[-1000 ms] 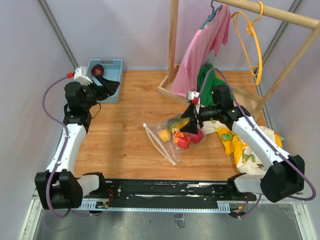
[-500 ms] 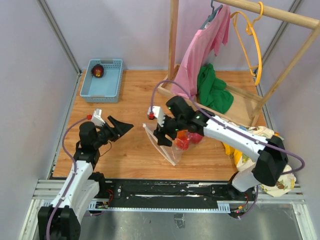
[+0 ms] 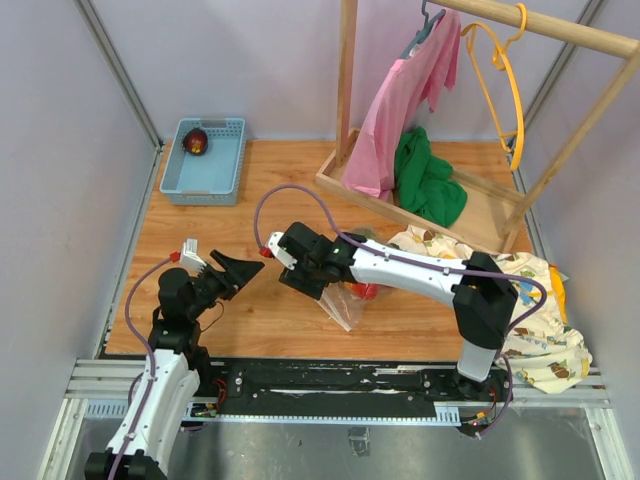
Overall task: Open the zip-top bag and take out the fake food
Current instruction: Adjust the zipper food storage bag at the center of the board.
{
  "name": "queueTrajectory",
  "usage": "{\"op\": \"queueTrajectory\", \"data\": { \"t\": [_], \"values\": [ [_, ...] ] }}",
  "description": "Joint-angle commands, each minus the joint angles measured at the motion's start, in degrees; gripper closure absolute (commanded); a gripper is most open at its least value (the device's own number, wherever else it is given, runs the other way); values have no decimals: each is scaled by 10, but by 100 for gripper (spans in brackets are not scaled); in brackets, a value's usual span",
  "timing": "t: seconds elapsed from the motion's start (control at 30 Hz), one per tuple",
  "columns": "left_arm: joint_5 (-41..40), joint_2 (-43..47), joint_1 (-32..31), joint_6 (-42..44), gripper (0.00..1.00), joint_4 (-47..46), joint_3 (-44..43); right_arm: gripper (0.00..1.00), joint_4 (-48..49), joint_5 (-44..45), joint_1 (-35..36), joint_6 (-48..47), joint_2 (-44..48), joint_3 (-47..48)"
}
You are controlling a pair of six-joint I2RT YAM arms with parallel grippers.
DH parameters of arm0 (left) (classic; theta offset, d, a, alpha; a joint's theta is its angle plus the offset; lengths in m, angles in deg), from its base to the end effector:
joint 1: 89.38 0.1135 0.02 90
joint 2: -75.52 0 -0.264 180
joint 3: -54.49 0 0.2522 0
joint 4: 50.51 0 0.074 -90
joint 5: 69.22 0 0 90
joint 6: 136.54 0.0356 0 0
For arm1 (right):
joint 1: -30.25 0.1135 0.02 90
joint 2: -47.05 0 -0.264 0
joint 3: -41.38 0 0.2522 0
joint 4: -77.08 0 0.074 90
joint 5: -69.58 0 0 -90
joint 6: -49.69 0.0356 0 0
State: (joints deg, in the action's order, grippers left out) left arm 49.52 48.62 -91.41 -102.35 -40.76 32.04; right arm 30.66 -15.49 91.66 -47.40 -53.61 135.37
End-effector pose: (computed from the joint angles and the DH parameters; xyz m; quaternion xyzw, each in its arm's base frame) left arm 0.1373 -0.0220 0.1876 -0.2097 0.7507 -0.4592 0.4262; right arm 0.1870 0.3367 0.2561 -0.5221 0.7910 0.1081 0.3000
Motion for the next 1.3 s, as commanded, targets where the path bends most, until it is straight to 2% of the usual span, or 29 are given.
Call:
{"op": "queueTrajectory", "data": {
  "t": [0.0,0.13,0.2,0.37,0.53,0.67,1.0,1.27],
  "values": [
    [-8,22,-2,-17,27,18,22,39,-20,86,22,-4,-35,29],
    [-2,25,-2,-12,27,20,24,57,-23,91,23,-5,-53,35],
    [3,24,-2,-11,28,17,23,60,-23,105,24,-13,-57,30],
    [25,21,-2,-28,28,-15,33,76,-7,119,24,-25,-46,1],
    [56,19,-2,-62,33,-73,53,87,4,110,24,-30,-27,-12],
    [76,9,-2,-76,33,-110,50,96,8,92,21,-30,-15,-4],
    [88,-6,-14,-91,33,-161,34,99,-41,-27,-7,-68,6,37],
    [54,-3,-73,-89,33,-165,38,99,-56,-85,-45,-81,10,51]
  ]
}}
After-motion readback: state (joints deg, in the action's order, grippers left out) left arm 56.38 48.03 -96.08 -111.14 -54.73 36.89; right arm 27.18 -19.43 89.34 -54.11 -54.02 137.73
